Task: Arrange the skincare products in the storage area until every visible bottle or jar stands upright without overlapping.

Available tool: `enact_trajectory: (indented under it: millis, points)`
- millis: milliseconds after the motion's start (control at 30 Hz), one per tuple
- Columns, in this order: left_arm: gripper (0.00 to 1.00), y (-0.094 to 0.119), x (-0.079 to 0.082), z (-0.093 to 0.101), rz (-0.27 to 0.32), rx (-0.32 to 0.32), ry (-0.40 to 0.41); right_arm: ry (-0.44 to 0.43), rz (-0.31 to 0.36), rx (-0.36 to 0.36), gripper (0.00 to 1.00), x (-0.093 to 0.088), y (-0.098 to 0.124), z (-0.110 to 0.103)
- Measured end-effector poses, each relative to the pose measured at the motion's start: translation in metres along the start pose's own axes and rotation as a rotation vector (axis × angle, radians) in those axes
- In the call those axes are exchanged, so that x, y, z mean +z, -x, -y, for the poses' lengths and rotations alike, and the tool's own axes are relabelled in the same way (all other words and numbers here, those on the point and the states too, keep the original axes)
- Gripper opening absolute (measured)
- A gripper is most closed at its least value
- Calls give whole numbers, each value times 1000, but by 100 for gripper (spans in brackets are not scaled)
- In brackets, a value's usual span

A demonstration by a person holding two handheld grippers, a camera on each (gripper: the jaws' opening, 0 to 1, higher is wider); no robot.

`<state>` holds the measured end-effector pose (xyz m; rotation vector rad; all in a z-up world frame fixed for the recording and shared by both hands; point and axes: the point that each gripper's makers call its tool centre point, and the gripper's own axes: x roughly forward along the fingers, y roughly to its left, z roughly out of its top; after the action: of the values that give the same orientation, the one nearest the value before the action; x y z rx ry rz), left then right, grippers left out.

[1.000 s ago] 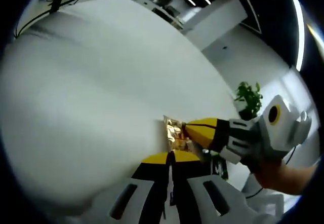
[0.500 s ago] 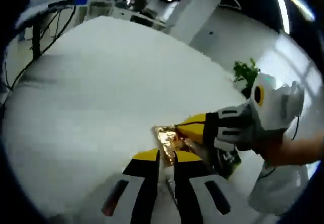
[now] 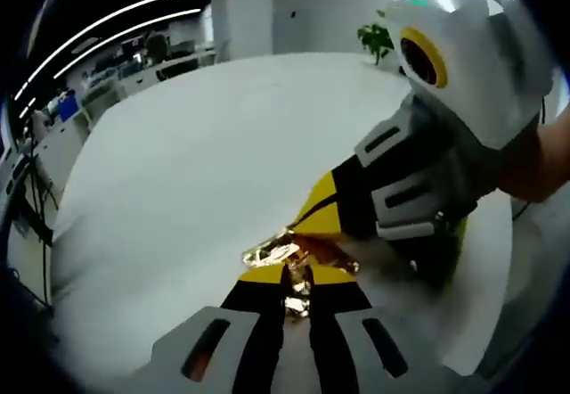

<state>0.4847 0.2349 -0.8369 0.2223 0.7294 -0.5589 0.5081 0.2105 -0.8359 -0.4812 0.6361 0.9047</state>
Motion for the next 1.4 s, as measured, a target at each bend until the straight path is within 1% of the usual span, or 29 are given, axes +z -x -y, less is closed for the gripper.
enact_trajectory:
  millis: [100,200,267,367,433,600,733,867,967,1067,1167,1233,1300,1400]
  points:
    - [10,1,0,0,1,3,-11,-21,11,17,3,1,1,1]
    - [10,1,1,0,-4,7,-16,-25,44,1,7,7,8,7]
    - [10,1,1,-1,-4,8,-8,-1,76,-21,10,15,14,10]
    - [10,1,1,0,-1,8,-4,21,106,-35,14,26,28,7]
    - [10,1,1,1,-2,8,-1,40,121,-45,18,30,37,4]
    - [9,0,3,1,-9,2,26,49,142,-52,18,30,56,-4]
    - [10,2,13,-1,18,1,29,48,164,-36,17,31,73,-12]
    - [11,5,20,-2,27,8,16,57,176,-41,18,31,82,-12]
    - [12,8,21,-2,23,13,9,62,184,-53,19,32,92,-11]
    - [13,14,20,0,25,13,24,55,190,-58,22,31,101,-11]
    - [16,17,17,3,23,10,33,50,183,-69,27,24,105,-12]
    - [18,24,17,6,25,11,36,42,184,-71,32,20,111,-14]
    - [21,27,17,7,35,12,49,41,192,-76,37,20,118,-16]
    - [27,39,22,10,49,16,59,55,210,-83,43,22,130,-19]
